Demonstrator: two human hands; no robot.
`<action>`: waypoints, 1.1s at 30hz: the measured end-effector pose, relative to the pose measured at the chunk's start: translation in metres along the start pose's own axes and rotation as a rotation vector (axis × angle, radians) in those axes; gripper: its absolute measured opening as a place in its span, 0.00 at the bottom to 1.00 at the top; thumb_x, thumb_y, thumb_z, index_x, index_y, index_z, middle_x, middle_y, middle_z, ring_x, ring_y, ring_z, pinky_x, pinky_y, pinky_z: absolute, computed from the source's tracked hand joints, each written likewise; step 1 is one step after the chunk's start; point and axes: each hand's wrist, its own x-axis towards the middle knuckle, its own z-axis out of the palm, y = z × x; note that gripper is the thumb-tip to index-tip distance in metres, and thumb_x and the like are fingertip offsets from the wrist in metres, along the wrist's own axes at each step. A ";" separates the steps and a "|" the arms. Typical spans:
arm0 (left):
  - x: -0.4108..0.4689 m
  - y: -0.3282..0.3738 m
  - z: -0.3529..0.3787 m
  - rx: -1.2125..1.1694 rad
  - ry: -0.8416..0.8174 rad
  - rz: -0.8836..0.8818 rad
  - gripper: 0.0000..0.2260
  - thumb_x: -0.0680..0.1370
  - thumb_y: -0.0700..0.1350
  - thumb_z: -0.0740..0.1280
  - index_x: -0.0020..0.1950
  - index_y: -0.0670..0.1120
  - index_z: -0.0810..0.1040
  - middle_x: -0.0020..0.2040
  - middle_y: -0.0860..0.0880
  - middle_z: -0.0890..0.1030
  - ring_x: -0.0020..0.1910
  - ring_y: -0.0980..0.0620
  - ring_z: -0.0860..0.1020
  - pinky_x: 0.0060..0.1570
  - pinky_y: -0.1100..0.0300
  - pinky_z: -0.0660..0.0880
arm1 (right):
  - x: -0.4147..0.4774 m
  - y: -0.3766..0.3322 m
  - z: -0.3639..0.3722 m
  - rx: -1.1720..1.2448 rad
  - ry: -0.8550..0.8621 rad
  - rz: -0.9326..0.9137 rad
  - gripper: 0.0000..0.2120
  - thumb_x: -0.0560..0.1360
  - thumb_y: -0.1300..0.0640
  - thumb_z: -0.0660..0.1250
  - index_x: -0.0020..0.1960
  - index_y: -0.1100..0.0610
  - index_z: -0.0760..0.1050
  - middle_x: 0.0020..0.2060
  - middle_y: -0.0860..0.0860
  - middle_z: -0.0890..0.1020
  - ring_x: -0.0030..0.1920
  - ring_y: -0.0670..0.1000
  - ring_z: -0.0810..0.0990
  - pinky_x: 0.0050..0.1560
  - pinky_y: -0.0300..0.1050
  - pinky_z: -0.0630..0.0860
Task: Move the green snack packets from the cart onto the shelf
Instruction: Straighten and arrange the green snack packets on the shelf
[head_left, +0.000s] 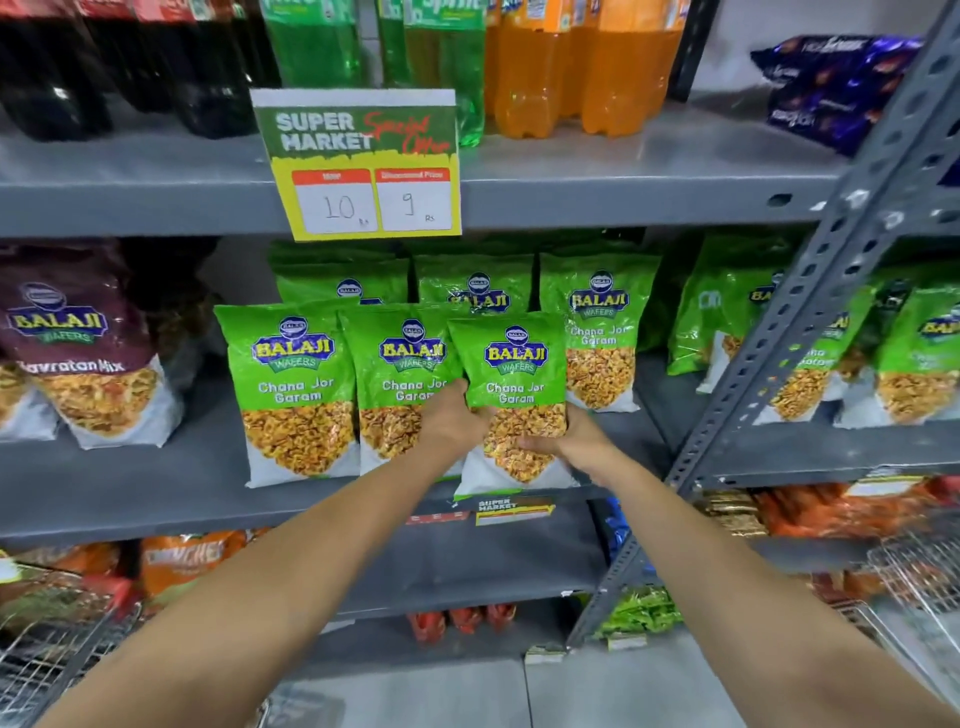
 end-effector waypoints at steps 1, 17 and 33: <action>0.002 0.003 0.001 -0.011 0.008 0.000 0.28 0.77 0.48 0.67 0.73 0.39 0.62 0.68 0.39 0.73 0.64 0.41 0.74 0.62 0.52 0.72 | -0.001 -0.001 -0.003 0.013 0.019 -0.006 0.26 0.64 0.62 0.78 0.58 0.53 0.71 0.55 0.52 0.80 0.54 0.50 0.79 0.57 0.43 0.74; 0.012 0.034 0.061 -0.026 -0.161 0.128 0.33 0.67 0.57 0.75 0.64 0.41 0.70 0.56 0.44 0.78 0.56 0.45 0.77 0.55 0.55 0.74 | 0.008 -0.019 -0.081 -0.067 0.565 -0.063 0.39 0.68 0.50 0.74 0.71 0.59 0.59 0.66 0.51 0.69 0.65 0.51 0.68 0.65 0.45 0.67; 0.007 0.009 0.083 0.218 -0.178 0.187 0.25 0.71 0.54 0.72 0.61 0.42 0.69 0.53 0.42 0.78 0.52 0.43 0.77 0.48 0.49 0.76 | 0.082 -0.141 -0.070 -1.086 0.157 -0.130 0.15 0.78 0.54 0.61 0.56 0.64 0.78 0.56 0.61 0.82 0.56 0.59 0.80 0.55 0.45 0.74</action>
